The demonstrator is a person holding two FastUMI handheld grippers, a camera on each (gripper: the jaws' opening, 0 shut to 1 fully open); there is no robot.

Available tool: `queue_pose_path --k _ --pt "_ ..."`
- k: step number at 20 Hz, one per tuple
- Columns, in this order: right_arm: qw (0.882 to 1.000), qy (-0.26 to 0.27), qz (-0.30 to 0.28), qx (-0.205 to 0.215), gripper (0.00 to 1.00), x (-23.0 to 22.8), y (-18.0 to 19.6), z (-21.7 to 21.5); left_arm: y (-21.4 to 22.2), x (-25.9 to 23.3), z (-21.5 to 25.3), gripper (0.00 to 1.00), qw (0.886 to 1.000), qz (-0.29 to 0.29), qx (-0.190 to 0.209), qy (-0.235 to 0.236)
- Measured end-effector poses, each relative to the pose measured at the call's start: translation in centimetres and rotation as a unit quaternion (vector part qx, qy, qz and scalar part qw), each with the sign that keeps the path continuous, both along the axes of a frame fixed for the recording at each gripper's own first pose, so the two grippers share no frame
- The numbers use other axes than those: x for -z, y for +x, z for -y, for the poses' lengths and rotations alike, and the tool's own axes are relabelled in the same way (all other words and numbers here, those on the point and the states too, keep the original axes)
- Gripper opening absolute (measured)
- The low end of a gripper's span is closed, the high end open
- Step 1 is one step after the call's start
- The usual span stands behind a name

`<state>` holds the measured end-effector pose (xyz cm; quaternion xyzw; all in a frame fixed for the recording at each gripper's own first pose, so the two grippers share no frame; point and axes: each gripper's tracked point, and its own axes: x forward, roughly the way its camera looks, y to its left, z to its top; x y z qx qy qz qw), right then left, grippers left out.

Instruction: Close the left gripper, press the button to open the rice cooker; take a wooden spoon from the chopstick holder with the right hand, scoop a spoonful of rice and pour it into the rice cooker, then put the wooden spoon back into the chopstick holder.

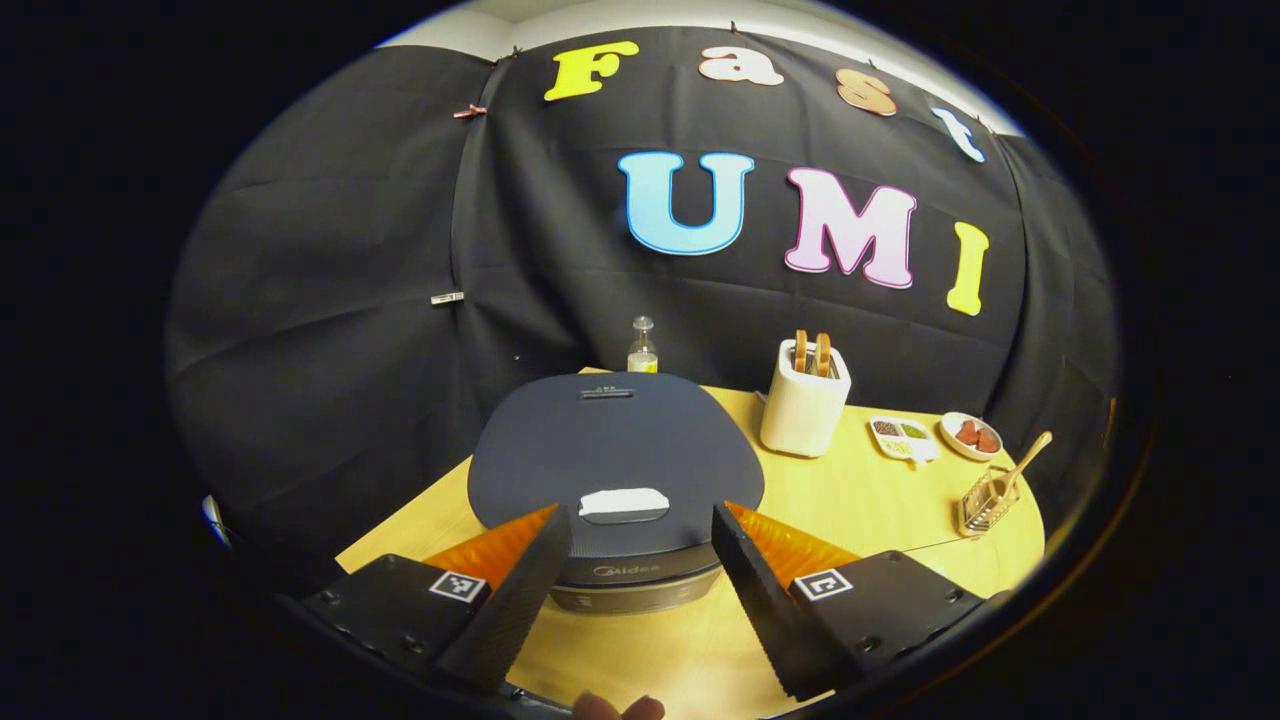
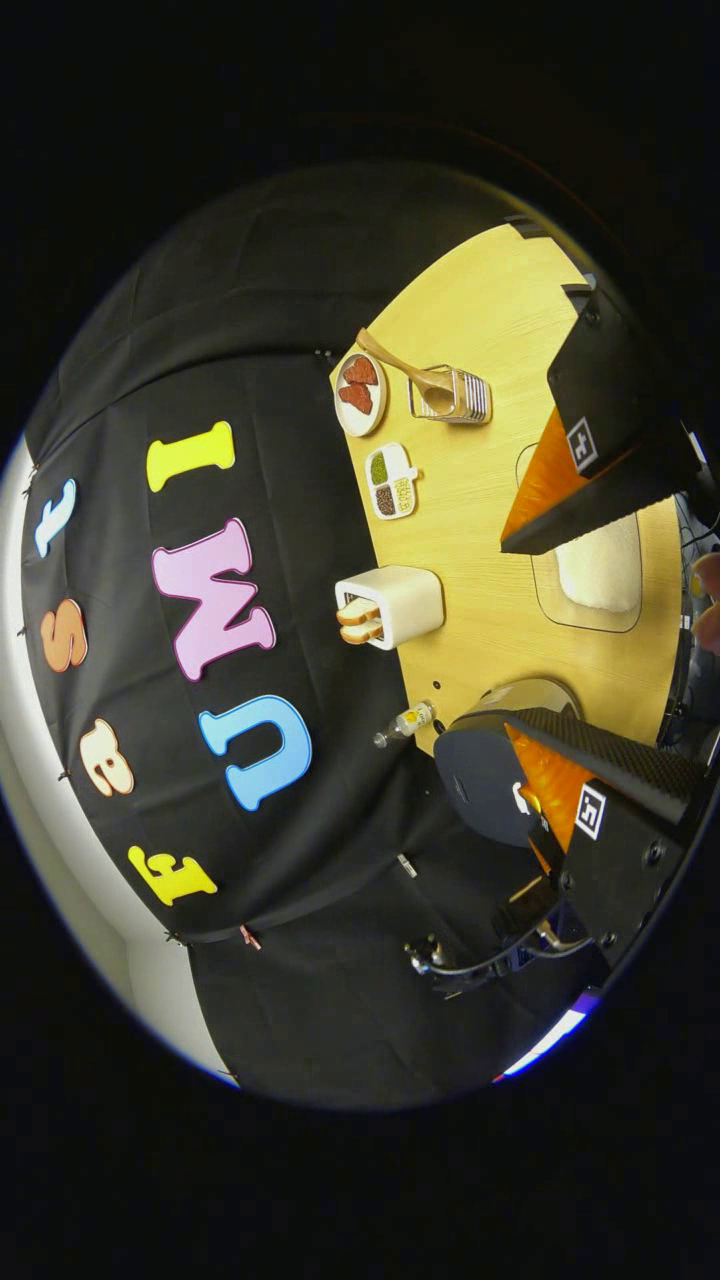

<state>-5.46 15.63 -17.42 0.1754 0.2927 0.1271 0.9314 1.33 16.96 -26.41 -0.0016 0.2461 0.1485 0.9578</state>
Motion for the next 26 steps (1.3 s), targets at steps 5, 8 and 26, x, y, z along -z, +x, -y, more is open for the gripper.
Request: queue_pose_path --k 5,8,26 --pt "1.000 -0.001 0.016 0.020 0.96 -1.0 1.3 2.0 0.4 -5.1 2.7 0.97 0.999 0.037 0.037 -0.013" --pt "0.999 -0.010 0.035 0.038 0.96 -2.4 2.2 4.2 0.7 -8.6 5.3 0.96 0.995 0.063 0.069 -0.026" --pt "0.958 -0.154 0.232 0.069 0.95 -11.2 5.7 15.6 -3.8 -21.8 22.4 0.95 0.961 0.205 0.178 -0.060"
